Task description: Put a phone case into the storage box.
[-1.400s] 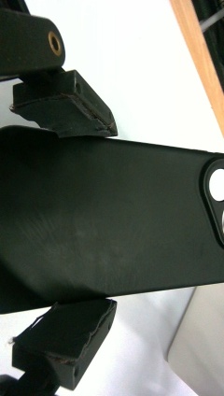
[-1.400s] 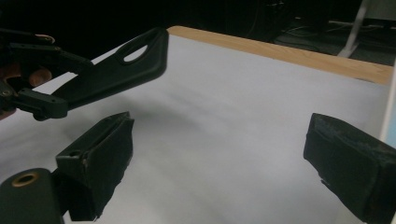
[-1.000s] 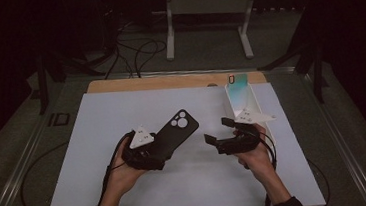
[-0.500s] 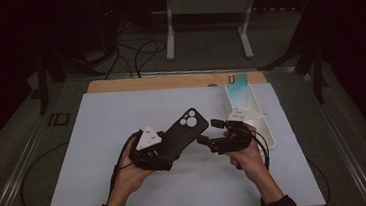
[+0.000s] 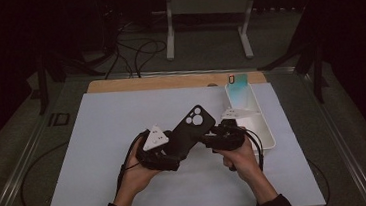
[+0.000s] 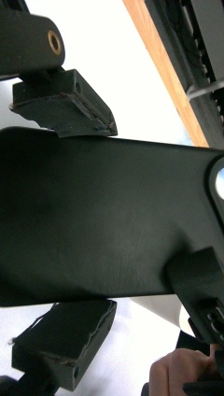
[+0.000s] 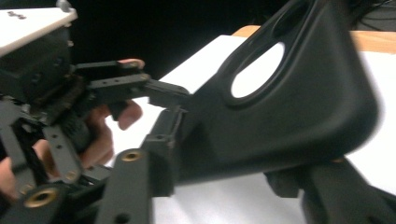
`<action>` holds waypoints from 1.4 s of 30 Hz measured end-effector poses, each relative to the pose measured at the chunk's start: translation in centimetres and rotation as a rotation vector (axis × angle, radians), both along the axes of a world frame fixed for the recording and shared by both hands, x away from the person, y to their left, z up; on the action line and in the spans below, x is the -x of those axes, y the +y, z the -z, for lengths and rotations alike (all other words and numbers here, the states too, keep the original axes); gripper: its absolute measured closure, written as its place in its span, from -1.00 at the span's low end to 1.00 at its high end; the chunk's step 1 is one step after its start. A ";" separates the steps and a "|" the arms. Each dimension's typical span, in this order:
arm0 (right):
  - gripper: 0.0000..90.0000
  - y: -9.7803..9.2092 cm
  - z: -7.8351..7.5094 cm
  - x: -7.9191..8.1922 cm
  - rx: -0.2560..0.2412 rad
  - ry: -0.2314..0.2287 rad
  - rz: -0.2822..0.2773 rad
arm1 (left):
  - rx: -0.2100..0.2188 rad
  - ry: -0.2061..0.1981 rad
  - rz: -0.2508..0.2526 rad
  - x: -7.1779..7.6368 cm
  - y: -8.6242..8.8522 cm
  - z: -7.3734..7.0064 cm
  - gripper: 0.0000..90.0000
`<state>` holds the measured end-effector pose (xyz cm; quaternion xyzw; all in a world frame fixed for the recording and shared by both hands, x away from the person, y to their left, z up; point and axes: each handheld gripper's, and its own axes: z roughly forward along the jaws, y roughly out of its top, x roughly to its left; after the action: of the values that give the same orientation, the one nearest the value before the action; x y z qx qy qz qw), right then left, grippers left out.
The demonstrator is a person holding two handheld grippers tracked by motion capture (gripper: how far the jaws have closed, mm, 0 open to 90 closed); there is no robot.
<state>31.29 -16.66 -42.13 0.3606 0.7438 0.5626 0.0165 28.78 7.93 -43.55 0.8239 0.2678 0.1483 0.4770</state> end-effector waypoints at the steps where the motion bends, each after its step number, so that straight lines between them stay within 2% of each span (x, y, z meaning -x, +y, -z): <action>1: 0.25 0.0 0.0 0.0 0.000 0.000 0.000 | 0.000 0.000 0.000 0.0 0.0 0.0 -0.65; 3: 0.28 0.1 0.0 0.0 0.002 -0.002 -0.004 | -0.010 -0.002 0.000 0.0 -0.4 0.1 -0.65; 5: 0.50 0.6 -0.1 0.1 -0.005 0.010 -0.025 | -0.019 0.000 0.001 0.1 -0.6 0.2 -0.65; 7: 0.55 0.7 -0.1 0.1 -0.006 0.014 -0.026 | -0.024 0.001 0.002 0.1 -0.7 0.3 -0.65; 20: 0.75 1.2 -0.1 0.2 -0.032 0.016 -0.049 | -0.032 0.012 0.002 0.1 -1.1 0.6 -0.65; 21: 0.76 1.3 -0.2 0.2 -0.033 0.014 -0.051 | -0.039 -0.024 -0.022 0.2 -0.8 0.7 -0.24; 22: 0.76 1.3 -0.2 0.2 -0.033 0.014 -0.051 | -0.039 -0.024 -0.022 0.2 -0.8 0.7 0.17; 23: 0.73 1.3 -0.2 0.3 -0.020 0.008 -0.052 | 0.028 0.003 -0.008 -0.1 -0.2 0.7 0.12; 24: 0.73 1.3 -0.2 0.3 -0.020 0.008 -0.052 | 0.028 0.003 -0.008 -0.1 -0.2 0.7 0.00; 25: 0.88 1.4 -0.1 0.4 -0.006 0.007 -0.048 | 0.011 -0.027 -0.001 0.2 -0.3 0.6 -0.17; 30: 0.90 1.6 -0.1 0.4 0.016 0.000 -0.039 | -0.003 -0.012 -0.003 0.3 -0.4 0.8 -0.17; 34: 0.91 1.6 -0.2 0.5 0.031 -0.016 -0.044 | 0.011 0.015 0.007 0.0 0.0 0.9 -0.21; 35: 0.91 1.5 -0.3 0.5 0.034 -0.023 -0.045 | 0.015 0.032 0.012 -0.1 0.2 0.9 -0.26; 42: 0.90 0.7 -1.0 0.6 0.028 -0.053 -0.052 | 0.056 0.077 0.022 -0.4 1.1 1.1 -0.43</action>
<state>30.68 -15.97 -41.11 0.3261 0.7599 0.5617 0.0265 29.23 8.99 -44.60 0.8182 0.2808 0.1038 0.4908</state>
